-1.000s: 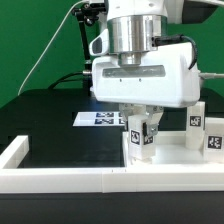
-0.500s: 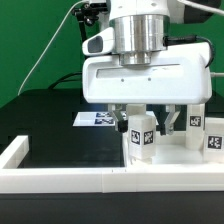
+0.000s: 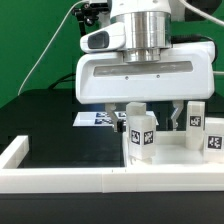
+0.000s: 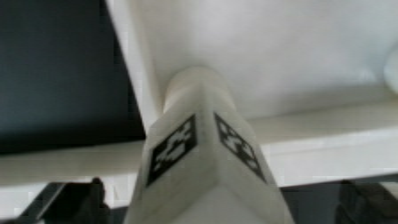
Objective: Assemble square table
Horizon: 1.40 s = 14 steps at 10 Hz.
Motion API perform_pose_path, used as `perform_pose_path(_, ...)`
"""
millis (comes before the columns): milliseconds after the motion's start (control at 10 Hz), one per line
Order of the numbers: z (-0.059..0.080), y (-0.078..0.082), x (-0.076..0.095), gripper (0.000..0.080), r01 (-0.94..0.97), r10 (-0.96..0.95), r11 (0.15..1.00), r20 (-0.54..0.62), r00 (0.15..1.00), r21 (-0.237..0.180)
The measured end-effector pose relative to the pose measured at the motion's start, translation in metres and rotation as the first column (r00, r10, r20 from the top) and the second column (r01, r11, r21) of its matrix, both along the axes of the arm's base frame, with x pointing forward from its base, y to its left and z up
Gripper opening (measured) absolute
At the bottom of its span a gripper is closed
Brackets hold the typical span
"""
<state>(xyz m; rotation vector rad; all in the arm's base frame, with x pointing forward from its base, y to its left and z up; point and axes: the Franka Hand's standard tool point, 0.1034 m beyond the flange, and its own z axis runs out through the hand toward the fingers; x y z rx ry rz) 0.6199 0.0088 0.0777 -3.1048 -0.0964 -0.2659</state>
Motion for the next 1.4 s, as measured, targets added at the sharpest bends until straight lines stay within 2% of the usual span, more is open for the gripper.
perform_pose_path(400,0.0017,-0.0013,0.0003,0.0649,-0.263,0.264,0.963,-0.003,0.965,-0.059)
perform_pose_path(500,0.0014,-0.0026,0.0002,0.0548,-0.305,0.305,0.950,-0.006,0.952,-0.070)
perform_pose_path(600,0.0014,-0.0026,0.0002,0.0412,-0.289,0.290,0.955,-0.006,0.957,-0.067)
perform_pose_path(700,0.0013,-0.0024,0.0002,0.0412,-0.289,0.289,0.955,-0.006,0.957,-0.067)
perform_pose_path(800,0.0011,-0.0024,0.0001,0.0290,-0.267,0.268,0.961,-0.006,0.963,-0.064)
perform_pose_path(1000,0.0009,-0.0024,0.0000,0.0290,-0.258,0.258,0.964,-0.005,0.966,-0.061)
perform_pose_path(1200,0.0008,-0.0022,0.0000,0.0290,-0.108,0.108,0.993,-0.002,0.994,-0.035)
perform_pose_path(1400,-0.0001,-0.0033,-0.0002,0.0290,0.153,-0.153,0.988,-0.007,0.988,0.021)
